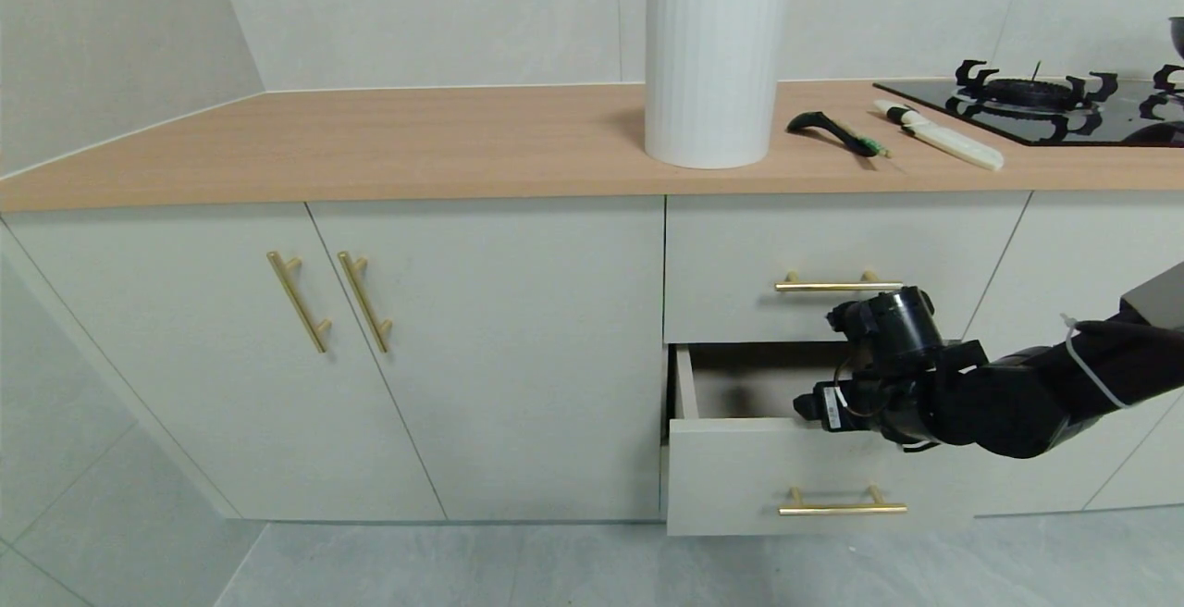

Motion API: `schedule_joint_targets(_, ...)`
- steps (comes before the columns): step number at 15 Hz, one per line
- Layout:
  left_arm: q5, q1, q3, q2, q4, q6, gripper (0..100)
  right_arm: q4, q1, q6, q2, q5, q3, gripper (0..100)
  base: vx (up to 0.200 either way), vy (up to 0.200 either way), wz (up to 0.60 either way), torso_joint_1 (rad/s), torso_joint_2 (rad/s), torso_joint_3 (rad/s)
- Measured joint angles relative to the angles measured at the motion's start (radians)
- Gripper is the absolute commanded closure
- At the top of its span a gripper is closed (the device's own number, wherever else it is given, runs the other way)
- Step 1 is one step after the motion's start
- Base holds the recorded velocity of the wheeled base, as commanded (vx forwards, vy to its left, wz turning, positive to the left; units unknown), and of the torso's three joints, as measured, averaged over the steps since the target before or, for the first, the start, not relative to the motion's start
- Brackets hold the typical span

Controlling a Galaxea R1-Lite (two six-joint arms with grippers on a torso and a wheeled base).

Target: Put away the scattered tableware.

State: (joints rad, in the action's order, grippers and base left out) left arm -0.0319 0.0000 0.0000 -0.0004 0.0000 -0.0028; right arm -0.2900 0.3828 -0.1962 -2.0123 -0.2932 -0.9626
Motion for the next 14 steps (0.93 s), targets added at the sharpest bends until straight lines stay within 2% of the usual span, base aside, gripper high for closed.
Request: schedule_joint_targets(14,0.000,0.000,0.000,0.000,0.000,0.000,0,0.425,0.063,0.068,0.124,0.005,0.004,0,0.000,0.000,0.00,0.000,0.00,0.000)
